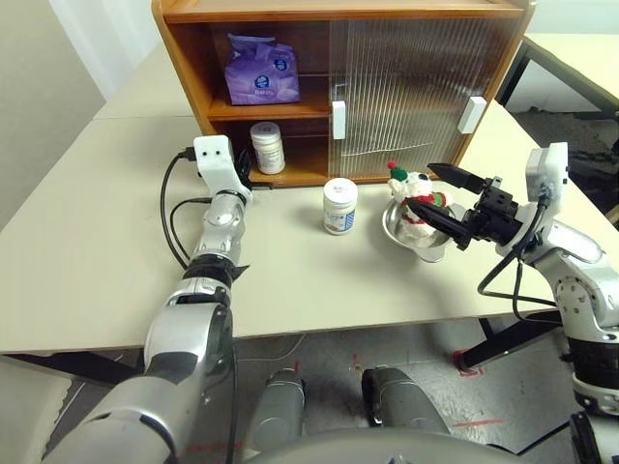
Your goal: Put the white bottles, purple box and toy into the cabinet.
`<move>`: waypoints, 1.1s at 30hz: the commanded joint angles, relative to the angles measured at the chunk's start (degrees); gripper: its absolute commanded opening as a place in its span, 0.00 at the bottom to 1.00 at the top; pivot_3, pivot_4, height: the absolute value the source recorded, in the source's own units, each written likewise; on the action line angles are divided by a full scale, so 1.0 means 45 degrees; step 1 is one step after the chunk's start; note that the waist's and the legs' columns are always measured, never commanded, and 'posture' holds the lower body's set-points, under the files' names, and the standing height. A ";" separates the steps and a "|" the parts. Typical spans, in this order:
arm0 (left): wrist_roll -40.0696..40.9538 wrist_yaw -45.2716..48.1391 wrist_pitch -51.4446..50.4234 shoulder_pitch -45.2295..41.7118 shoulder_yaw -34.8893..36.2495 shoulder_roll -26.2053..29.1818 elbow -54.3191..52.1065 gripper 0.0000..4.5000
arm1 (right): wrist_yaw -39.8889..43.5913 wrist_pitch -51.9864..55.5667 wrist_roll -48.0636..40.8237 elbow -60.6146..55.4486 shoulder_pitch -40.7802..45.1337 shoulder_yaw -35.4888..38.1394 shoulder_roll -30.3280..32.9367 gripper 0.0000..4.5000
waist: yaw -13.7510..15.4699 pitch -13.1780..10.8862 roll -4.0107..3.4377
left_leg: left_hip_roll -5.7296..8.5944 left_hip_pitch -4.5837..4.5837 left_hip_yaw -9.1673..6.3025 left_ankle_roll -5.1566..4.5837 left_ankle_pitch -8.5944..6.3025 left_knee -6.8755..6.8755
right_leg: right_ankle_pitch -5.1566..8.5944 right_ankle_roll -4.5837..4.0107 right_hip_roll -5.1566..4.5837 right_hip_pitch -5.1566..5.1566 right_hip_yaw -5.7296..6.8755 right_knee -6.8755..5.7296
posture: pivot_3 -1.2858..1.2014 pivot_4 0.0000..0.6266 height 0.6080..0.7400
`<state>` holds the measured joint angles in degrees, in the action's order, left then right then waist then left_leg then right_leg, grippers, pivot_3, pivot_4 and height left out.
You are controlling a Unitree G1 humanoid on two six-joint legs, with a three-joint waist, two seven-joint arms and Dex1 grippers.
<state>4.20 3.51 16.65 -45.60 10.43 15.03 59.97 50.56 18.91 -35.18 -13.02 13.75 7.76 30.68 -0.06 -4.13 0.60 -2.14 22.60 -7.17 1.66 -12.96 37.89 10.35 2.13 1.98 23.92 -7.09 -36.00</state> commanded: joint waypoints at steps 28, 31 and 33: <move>-0.0291 -0.0385 -0.0046 -0.1649 0.0154 0.0076 0.3179 0.01 | -0.0483 0.0482 -0.0192 -0.0889 -0.0290 0.0185 0.0325 1.00 | -0.0089 -0.0003 -0.0001 | 0.0000 -0.0001 0.0002 -0.0002 -0.0001 -0.0015 | 0.0002 -0.0001 0.0008 0.0001 -0.0001 0.0023 | 0.49 0.12 1.00; -0.0419 -0.0426 -0.0106 -0.1750 0.0113 0.0022 0.3242 0.01 | -0.0568 0.0508 -0.0230 -0.0997 -0.0366 0.0238 0.0354 1.00 | -0.0121 -0.0003 -0.0002 | -0.0001 0.0000 0.0002 -0.0003 -0.0002 -0.0015 | 0.0002 0.0000 0.0008 0.0001 -0.0001 0.0031 | 0.48 0.12 1.00; -0.0506 -0.0443 -0.0145 -0.1811 0.0123 0.0001 0.3282 0.01 | -0.0629 0.0542 -0.0252 -0.1080 -0.0413 0.0269 0.0369 1.00 | -0.0139 -0.0003 -0.0002 | 0.0000 0.0002 0.0001 -0.0003 -0.0002 -0.0015 | 0.0002 -0.0001 0.0008 0.0001 -0.0001 0.0036 | 0.48 0.12 1.00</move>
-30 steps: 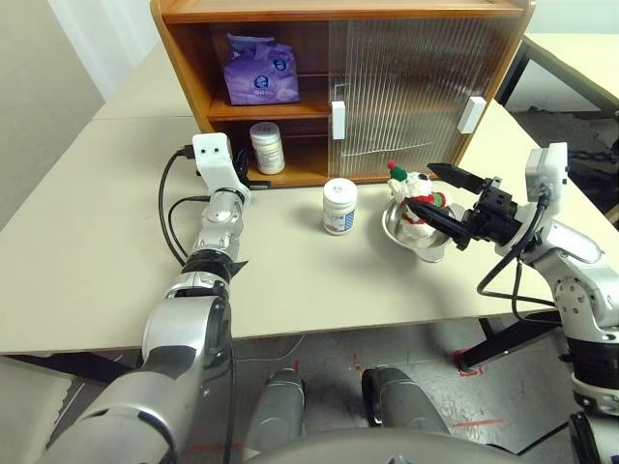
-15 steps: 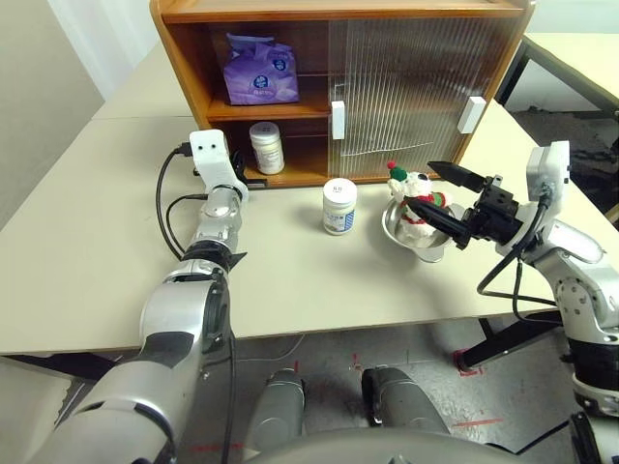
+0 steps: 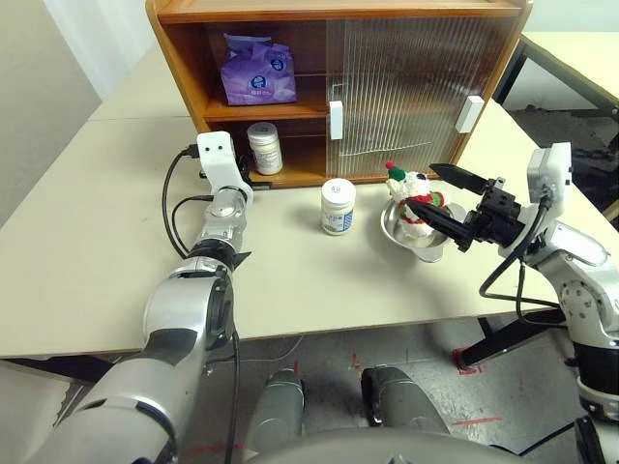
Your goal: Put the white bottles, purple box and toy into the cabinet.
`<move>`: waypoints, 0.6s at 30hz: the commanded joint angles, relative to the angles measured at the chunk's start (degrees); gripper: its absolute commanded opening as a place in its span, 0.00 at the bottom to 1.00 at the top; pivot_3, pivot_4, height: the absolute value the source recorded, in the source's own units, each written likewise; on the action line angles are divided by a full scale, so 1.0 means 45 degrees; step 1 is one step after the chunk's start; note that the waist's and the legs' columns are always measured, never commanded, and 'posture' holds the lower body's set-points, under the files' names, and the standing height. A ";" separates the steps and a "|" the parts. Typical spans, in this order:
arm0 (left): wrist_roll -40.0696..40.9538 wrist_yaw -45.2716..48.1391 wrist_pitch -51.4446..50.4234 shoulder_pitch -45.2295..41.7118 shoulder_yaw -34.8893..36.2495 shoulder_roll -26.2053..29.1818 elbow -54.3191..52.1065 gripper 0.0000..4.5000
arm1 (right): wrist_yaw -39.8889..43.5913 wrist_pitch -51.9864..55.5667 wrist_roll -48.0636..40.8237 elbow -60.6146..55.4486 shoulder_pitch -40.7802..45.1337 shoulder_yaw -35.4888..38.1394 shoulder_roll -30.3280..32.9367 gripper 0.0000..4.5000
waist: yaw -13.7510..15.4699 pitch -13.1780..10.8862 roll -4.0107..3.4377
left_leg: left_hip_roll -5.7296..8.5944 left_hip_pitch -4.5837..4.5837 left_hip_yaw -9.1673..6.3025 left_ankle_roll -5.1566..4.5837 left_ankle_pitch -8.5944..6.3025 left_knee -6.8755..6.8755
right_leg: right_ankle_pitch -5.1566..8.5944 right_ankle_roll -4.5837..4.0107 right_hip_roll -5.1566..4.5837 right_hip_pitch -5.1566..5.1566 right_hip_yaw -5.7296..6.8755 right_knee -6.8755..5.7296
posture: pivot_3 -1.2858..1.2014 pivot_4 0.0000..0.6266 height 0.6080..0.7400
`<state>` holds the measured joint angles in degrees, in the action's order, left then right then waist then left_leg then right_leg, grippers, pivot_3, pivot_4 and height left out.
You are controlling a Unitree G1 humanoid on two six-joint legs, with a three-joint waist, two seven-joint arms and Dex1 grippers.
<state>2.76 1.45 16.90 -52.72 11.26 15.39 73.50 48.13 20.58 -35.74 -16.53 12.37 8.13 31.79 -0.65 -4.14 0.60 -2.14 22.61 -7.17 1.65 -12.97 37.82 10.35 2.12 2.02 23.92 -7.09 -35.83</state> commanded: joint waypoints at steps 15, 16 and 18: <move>-0.0571 0.0193 -0.0397 -0.0570 -0.0138 -0.0211 0.0463 0.01 | -0.0428 0.0256 -0.0200 -0.0793 -0.0600 0.0618 0.0251 1.00 | -0.0277 0.0001 0.0000 | -0.0002 0.0053 0.0002 -0.0076 -0.0043 0.0000 | 0.0000 0.0001 0.0001 0.0001 0.0002 0.0102 | 0.46 0.10 1.00; -0.0592 0.0242 -0.0404 -0.0577 -0.0144 -0.0246 0.0468 0.01 | -0.0433 0.0240 -0.0193 -0.0790 -0.0613 0.0624 0.0246 1.00 | -0.0284 0.0001 -0.0001 | -0.0003 0.0054 0.0004 -0.0081 -0.0046 0.0001 | 0.0000 0.0001 0.0001 0.0001 0.0002 0.0108 | 0.46 0.10 1.00; -0.0691 0.0328 -0.0392 -0.0588 -0.0170 -0.0315 0.0475 0.01 | -0.0454 0.0223 -0.0175 -0.0801 -0.0634 0.0625 0.0235 1.00 | -0.0300 0.0001 -0.0001 | -0.0002 0.0059 0.0008 -0.0093 -0.0054 0.0006 | 0.0000 0.0001 0.0001 0.0001 0.0002 0.0117 | 0.46 0.10 1.00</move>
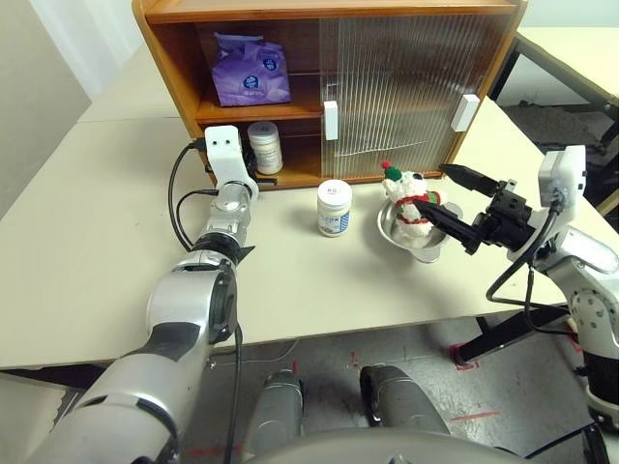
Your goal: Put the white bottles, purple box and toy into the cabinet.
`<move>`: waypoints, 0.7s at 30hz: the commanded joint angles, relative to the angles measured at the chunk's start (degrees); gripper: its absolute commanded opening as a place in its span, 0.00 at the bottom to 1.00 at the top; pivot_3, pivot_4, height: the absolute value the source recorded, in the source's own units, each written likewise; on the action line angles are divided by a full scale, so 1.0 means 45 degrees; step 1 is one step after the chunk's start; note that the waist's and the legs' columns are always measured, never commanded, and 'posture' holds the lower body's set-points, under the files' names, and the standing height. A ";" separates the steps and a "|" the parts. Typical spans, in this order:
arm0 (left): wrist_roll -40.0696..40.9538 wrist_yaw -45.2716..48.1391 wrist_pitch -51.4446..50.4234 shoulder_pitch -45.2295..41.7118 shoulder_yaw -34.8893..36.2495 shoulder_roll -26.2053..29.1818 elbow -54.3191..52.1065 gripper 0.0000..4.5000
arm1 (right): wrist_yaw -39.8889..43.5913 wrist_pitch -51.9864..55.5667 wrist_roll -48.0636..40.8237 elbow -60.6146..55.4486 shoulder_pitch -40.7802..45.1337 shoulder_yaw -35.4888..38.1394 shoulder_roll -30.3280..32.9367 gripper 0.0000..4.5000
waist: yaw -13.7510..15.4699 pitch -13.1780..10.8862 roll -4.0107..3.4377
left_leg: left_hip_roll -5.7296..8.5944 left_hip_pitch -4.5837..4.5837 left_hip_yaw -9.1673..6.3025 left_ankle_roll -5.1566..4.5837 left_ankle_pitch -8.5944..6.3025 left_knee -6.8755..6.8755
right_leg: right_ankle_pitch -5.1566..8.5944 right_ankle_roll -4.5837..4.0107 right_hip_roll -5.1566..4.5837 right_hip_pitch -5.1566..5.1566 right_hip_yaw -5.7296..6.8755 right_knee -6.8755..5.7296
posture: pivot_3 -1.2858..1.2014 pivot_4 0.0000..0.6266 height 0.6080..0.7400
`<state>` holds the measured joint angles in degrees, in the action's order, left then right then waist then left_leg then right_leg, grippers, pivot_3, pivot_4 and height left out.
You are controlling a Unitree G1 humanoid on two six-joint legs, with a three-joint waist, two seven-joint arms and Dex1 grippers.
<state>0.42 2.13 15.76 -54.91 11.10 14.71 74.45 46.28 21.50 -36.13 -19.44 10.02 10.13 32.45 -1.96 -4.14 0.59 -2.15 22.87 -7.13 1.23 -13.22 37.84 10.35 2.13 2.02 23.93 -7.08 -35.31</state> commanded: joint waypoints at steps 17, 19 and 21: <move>-0.0410 0.0716 -0.0163 -0.0337 -0.0272 -0.0725 0.0316 0.01 | -0.0406 0.0117 -0.0162 -0.0553 -0.0333 0.0365 0.0170 1.00 | -0.0263 0.0001 0.0000 | 0.0000 0.0003 0.0002 -0.0017 -0.0004 0.0024 | -0.0001 0.0003 0.0000 -0.0003 -0.0001 -0.0003 | 0.45 0.09 1.00; -0.0417 0.0722 -0.0181 -0.0361 -0.0279 -0.0758 0.0329 0.01 | -0.0404 0.0085 -0.0168 -0.0547 -0.0376 0.0404 0.0185 1.00 | -0.0312 0.0005 -0.0004 | 0.0000 0.0003 0.0002 -0.0020 -0.0005 0.0026 | -0.0001 0.0004 0.0000 -0.0003 -0.0001 -0.0003 | 0.45 0.08 1.00; -0.0426 0.0731 -0.0195 -0.0372 -0.0285 -0.0779 0.0337 0.01 | -0.0385 0.0039 -0.0161 -0.0516 -0.0419 0.0432 0.0196 1.00 | -0.0350 0.0005 -0.0005 | 0.0000 0.0004 0.0001 -0.0024 -0.0005 0.0029 | -0.0002 0.0005 0.0000 -0.0004 0.0000 -0.0003 | 0.44 0.08 1.00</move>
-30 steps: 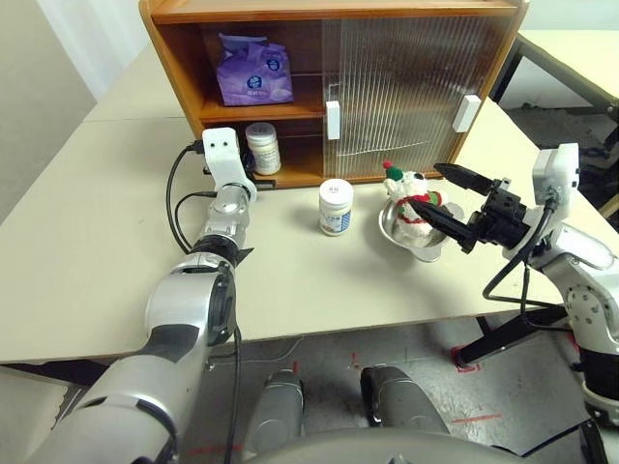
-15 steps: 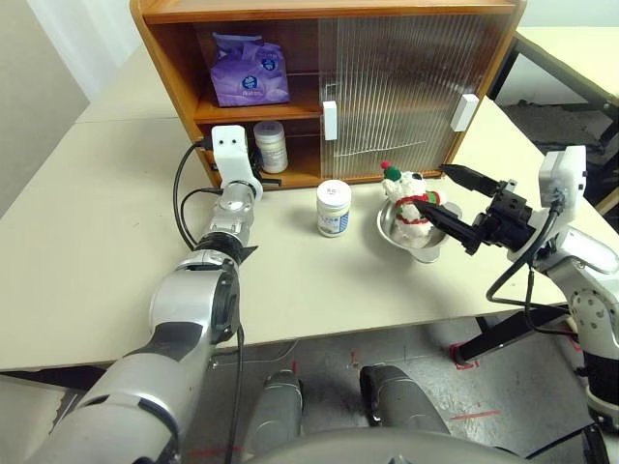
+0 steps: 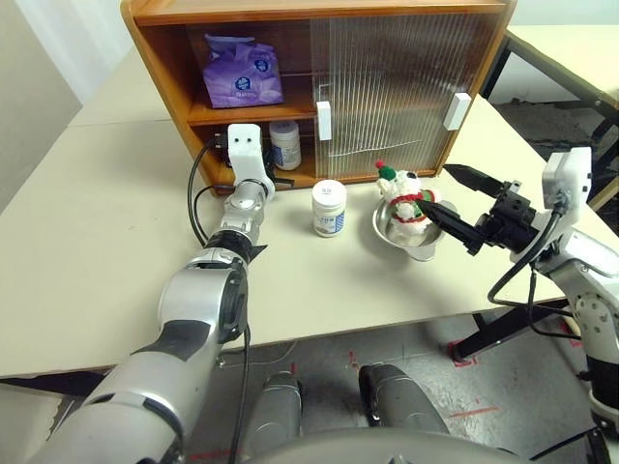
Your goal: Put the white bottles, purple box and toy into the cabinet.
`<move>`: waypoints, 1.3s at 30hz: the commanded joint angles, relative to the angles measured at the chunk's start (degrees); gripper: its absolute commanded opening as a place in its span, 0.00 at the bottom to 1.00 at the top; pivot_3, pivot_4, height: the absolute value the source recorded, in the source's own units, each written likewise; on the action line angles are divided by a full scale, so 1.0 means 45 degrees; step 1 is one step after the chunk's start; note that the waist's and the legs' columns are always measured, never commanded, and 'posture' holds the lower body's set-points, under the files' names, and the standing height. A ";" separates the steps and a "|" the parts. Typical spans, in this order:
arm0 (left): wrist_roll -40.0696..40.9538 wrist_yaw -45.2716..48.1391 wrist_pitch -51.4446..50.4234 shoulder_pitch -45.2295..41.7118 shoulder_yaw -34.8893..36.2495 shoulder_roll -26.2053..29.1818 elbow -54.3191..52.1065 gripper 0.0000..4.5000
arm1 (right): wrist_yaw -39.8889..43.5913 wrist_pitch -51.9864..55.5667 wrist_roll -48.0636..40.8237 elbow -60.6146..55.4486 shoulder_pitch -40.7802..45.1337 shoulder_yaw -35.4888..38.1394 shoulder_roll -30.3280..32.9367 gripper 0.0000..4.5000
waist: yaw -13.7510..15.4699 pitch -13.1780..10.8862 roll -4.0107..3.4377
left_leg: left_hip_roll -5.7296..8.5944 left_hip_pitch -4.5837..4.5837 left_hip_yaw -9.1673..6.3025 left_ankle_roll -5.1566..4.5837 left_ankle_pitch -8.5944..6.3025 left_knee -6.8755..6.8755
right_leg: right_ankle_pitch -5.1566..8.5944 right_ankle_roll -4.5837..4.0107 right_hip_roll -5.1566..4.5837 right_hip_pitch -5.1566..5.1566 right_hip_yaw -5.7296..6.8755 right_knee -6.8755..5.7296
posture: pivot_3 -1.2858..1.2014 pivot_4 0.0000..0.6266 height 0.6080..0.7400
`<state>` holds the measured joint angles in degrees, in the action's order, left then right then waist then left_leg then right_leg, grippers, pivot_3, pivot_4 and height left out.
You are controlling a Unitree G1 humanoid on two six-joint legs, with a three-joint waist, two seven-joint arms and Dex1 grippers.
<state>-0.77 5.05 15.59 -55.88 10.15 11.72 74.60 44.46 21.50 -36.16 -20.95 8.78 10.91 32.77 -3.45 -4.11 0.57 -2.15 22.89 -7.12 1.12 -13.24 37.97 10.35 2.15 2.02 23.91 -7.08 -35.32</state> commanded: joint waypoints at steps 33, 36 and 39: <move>0.2780 1.0170 0.0648 0.2457 0.0608 0.2103 -0.2722 0.30 | 0.0940 -0.0320 0.0202 0.1127 0.0938 -0.0385 -0.0111 1.00 | 0.0169 0.0019 -0.0022 | 0.0000 -0.0022 -0.0006 -0.0042 0.0026 0.0043 | -0.0019 0.0003 0.0004 -0.0029 0.0008 -0.0085 | 0.49 0.09 1.00; 0.2962 1.1620 0.0794 0.2740 0.0426 0.2376 -0.2996 0.53 | 0.0916 -0.0255 0.0182 0.1110 0.1017 -0.0385 -0.0108 1.00 | 0.0179 0.0021 -0.0025 | 0.0000 -0.0033 -0.0009 -0.0043 0.0027 0.0055 | -0.0020 0.0001 0.0004 -0.0030 0.0007 -0.0110 | 0.49 0.09 1.00; 0.2842 1.2285 0.0943 0.2949 0.0274 0.2647 -0.3092 0.76 | 0.0876 -0.0197 0.0156 0.1028 0.1012 -0.0375 -0.0101 1.00 | 0.0204 0.0021 -0.0027 | -0.0005 -0.0041 -0.0017 -0.0043 0.0028 0.0069 | -0.0020 0.0000 0.0002 -0.0029 0.0006 -0.0142 | 0.49 0.09 1.00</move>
<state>12.07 58.63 19.14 -43.37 12.21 22.98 61.43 48.48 20.20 -35.55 -16.12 12.95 9.83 32.22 -2.53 -4.02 0.45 -2.17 22.70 -7.21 0.92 -13.11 38.31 10.26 2.15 2.04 23.78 -7.06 -36.00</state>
